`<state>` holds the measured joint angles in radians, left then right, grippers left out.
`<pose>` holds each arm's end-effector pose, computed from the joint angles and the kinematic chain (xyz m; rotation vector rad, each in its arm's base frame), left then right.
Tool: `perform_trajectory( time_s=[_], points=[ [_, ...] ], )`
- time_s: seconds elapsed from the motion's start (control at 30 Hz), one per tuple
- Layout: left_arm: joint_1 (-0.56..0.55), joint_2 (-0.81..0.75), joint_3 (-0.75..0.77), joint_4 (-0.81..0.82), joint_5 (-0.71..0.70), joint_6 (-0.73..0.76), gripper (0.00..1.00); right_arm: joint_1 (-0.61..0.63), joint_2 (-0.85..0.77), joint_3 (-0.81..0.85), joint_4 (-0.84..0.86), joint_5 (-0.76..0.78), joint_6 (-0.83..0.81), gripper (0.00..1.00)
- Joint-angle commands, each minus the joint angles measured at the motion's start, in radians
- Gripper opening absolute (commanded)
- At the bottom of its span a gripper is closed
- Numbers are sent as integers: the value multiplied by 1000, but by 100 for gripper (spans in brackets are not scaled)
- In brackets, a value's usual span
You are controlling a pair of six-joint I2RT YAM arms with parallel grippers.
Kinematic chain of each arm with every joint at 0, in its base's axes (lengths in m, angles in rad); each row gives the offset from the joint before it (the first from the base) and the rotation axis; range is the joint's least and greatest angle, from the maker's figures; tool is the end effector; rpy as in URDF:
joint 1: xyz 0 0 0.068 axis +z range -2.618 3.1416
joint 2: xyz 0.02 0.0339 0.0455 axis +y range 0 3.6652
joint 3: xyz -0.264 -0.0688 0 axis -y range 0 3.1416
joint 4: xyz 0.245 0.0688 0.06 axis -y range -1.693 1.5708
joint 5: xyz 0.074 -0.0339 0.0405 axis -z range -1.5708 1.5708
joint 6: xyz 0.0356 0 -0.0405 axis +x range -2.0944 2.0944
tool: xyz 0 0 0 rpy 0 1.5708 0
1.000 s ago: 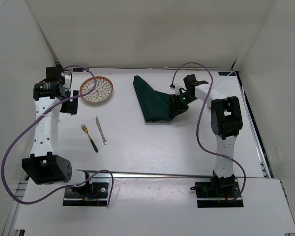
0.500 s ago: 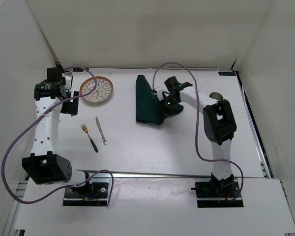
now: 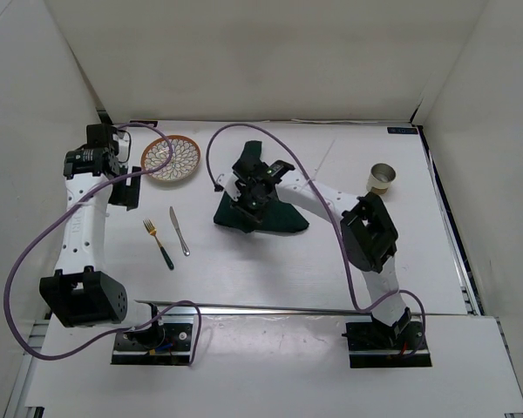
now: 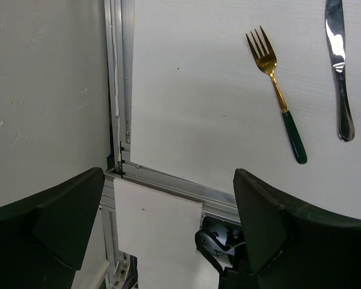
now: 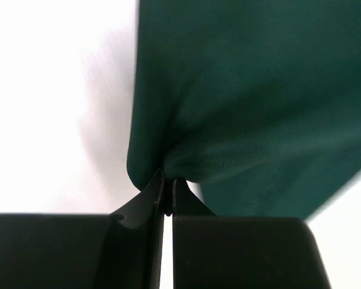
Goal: Set the dinner table for one person
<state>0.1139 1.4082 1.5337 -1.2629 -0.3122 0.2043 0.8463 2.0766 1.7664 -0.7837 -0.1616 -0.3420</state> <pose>0.2552 0.0402 0.3663 0.0287 2.7192 0.5171 0.2937 0.3405 0.2298 -1.5528 2.2036 0.3748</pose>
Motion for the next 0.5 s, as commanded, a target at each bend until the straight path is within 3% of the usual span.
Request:
perform_trajectory(
  time_s=[0.0,0.17,0.3,0.47],
  points=[
    [-5,-61,-14,8,-13,-6,100,-13,2,109,35,97,-32,0],
    [-5,-92,-44,8,-13,-6,100,-13,-58,74,35,145,-81,0],
    [-5,-110,-67,17,-13,-6,100,-13,-90,53,35,24,-94,0],
    [-5,-120,-76,8,-4,-17,100,56,-41,135,60,-10,-85,0]
  ],
)
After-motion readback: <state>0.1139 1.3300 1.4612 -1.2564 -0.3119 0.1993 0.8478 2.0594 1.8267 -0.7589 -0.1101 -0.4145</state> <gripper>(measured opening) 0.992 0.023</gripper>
